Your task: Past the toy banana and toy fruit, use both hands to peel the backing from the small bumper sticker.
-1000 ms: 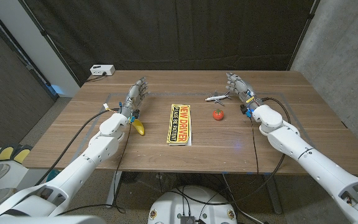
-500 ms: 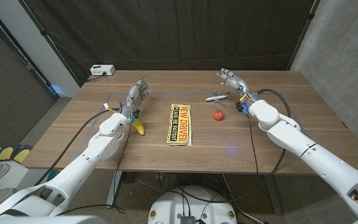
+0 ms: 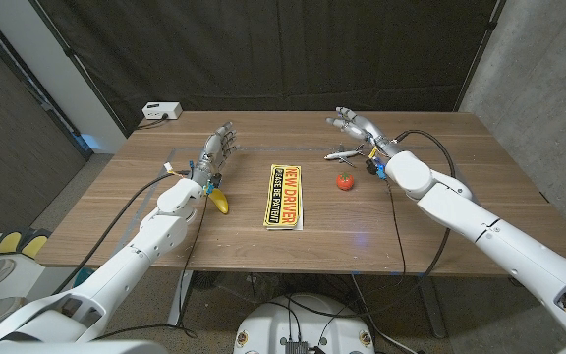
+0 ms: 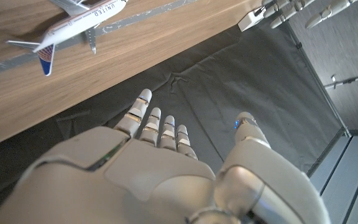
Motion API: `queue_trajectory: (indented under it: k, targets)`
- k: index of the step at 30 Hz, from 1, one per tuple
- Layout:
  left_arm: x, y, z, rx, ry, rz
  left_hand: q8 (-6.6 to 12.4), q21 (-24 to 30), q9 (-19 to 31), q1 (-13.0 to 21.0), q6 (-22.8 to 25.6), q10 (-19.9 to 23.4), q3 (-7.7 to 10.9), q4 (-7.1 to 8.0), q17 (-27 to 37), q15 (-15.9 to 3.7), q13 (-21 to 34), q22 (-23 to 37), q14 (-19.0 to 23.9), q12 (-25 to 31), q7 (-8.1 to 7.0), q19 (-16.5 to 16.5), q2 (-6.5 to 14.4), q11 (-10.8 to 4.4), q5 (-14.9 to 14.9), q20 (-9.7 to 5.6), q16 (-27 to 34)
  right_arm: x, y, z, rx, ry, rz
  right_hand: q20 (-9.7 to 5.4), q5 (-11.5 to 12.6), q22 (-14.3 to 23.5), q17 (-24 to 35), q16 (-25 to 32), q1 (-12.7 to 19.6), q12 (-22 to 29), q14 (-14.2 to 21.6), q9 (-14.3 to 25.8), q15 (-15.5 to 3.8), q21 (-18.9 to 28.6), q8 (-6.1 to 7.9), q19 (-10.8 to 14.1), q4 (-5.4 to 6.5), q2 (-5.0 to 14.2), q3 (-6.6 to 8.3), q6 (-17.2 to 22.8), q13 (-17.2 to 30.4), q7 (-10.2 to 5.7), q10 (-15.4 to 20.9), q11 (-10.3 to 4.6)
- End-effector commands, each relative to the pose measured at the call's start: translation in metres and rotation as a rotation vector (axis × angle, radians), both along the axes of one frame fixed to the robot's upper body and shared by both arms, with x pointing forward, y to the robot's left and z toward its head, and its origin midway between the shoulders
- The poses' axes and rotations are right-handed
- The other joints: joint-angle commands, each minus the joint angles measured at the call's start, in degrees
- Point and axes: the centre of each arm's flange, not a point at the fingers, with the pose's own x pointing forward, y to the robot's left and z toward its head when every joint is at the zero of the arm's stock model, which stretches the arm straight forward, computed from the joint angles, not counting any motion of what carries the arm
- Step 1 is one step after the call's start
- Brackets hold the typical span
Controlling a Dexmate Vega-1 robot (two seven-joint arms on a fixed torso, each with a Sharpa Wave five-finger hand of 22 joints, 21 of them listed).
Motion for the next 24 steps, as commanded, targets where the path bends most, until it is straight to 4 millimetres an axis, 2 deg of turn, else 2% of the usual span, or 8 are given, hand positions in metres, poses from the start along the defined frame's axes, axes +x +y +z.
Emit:
queue_trajectory:
  k: [1, 8, 24]
  targets:
    - [-0.002, 0.0, -0.001, 0.001, 0.003, 0.004, 0.36, -0.1, 0.2, -0.3, 0.1, 0.1, 0.01, -0.38, 0.1, 0.47, 0.0, 0.1, 0.1, 0.1, 0.32, -0.3, -0.2, 0.29, 0.1, 0.12, 0.4, -0.006, 0.025, 0.007, -0.17, -0.042, -0.061, -0.28, 0.2, 0.1, -0.1, -0.1, 1.2, 0.3, 0.4, 0.1, -0.96, -0.1, 0.42, 0.5, -0.45, 0.23, 0.43, 0.9, 0.1, 0.58, 0.3, 0.92]
    - [-0.003, 0.0, 0.0, 0.002, -0.001, 0.007, 0.35, -0.2, 0.2, -0.4, 0.1, 0.1, 0.01, -0.42, 0.1, 0.53, -0.1, 0.1, 0.1, 0.1, 0.31, -0.2, -0.2, 0.31, 0.1, 0.12, 0.4, -0.008, 0.043, 0.009, -0.252, -0.058, -0.071, -0.55, 0.0, 0.1, -0.4, -0.1, 2.8, 0.4, 0.8, 0.1, -0.51, -0.5, 0.7, 0.9, -1.1, -0.07, 0.89, 2.0, 0.0, 1.6, 0.4, 2.05]
    - [-0.002, -0.002, 0.001, 0.006, 0.003, 0.002, 0.36, -0.2, 0.2, -0.5, 0.2, 0.1, 0.03, -0.55, 0.1, 0.55, -0.1, 0.1, 0.1, 0.0, 0.31, -0.2, -0.2, 0.26, 0.1, 0.12, 0.4, -0.005, 0.069, 0.005, -0.401, -0.036, -0.101, -0.08, -0.2, 0.1, -0.6, -0.5, 3.9, 0.2, -0.1, 0.2, -0.59, -1.2, 0.3, 0.3, -1.2, -0.97, 0.84, 1.6, 0.0, 1.56, -0.3, 1.91]
